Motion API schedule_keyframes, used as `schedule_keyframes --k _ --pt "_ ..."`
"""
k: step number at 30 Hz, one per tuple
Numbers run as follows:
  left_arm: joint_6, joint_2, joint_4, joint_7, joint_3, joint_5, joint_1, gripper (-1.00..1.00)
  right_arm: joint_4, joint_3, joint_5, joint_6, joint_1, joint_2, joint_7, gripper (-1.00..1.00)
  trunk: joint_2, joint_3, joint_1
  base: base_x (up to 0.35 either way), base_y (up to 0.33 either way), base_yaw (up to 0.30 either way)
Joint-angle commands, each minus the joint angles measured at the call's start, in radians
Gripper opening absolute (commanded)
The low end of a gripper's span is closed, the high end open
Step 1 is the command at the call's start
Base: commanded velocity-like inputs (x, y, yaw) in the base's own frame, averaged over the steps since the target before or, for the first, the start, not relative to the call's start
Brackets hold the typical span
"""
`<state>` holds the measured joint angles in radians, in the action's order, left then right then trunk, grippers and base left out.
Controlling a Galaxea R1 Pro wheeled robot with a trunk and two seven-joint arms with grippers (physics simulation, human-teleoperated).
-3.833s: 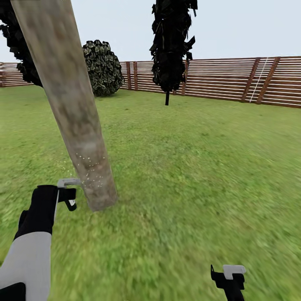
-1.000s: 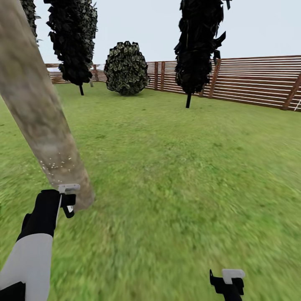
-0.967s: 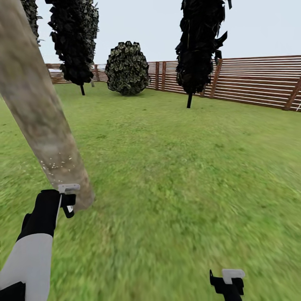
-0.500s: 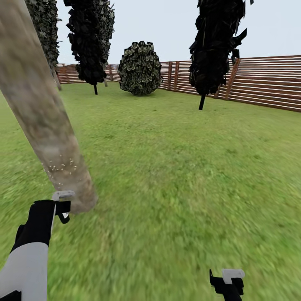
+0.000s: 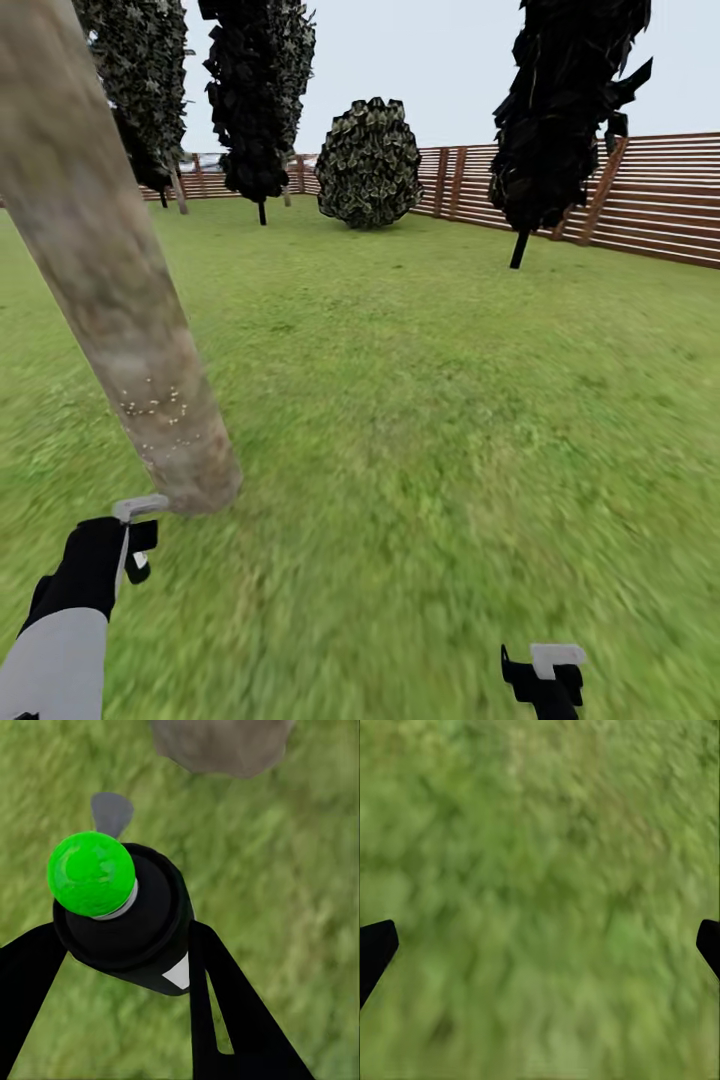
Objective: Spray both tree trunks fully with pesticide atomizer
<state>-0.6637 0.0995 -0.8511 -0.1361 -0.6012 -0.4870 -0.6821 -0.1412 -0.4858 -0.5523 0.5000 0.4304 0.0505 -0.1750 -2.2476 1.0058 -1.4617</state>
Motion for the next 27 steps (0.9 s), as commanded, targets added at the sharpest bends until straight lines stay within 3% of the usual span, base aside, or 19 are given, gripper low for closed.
schedule_keyframes --k 1,7,8,10,17,27 --pt "0.005 -0.002 0.002 -0.008 -0.004 -0.011 -0.001 -1.00 0.002 -0.005 -0.011 0.003 0.001 0.000 -0.005 1.00 0.000 0.001 0.000 0.311 -0.052 0.276" --pt "0.016 -0.013 0.007 -0.017 -0.002 -0.005 -0.001 -1.00 0.002 -0.005 -0.011 0.003 0.001 -0.001 -0.005 1.00 0.000 0.001 0.000 0.229 -0.009 0.269" --pt "0.016 -0.018 0.007 -0.022 0.001 0.010 -0.001 -1.00 0.002 -0.005 -0.011 0.003 0.001 -0.001 -0.005 1.00 0.000 0.001 0.000 0.025 0.000 0.204" --pt "0.018 -0.033 0.007 -0.027 0.004 0.032 -0.001 -1.00 0.002 -0.005 -0.011 0.003 0.001 -0.001 -0.005 1.00 0.000 0.001 0.000 0.010 -0.044 0.099" --pt "0.052 -0.070 0.006 -0.026 0.017 0.041 -0.001 -1.00 0.002 -0.005 -0.011 0.003 0.001 0.000 -0.005 1.00 0.000 0.001 0.000 0.001 -0.238 0.012" --pt "0.076 -0.072 0.006 -0.015 0.020 0.041 -0.001 -1.00 0.002 -0.005 -0.011 0.003 0.001 -0.001 -0.005 1.00 0.000 0.001 0.000 0.180 -0.213 0.066"
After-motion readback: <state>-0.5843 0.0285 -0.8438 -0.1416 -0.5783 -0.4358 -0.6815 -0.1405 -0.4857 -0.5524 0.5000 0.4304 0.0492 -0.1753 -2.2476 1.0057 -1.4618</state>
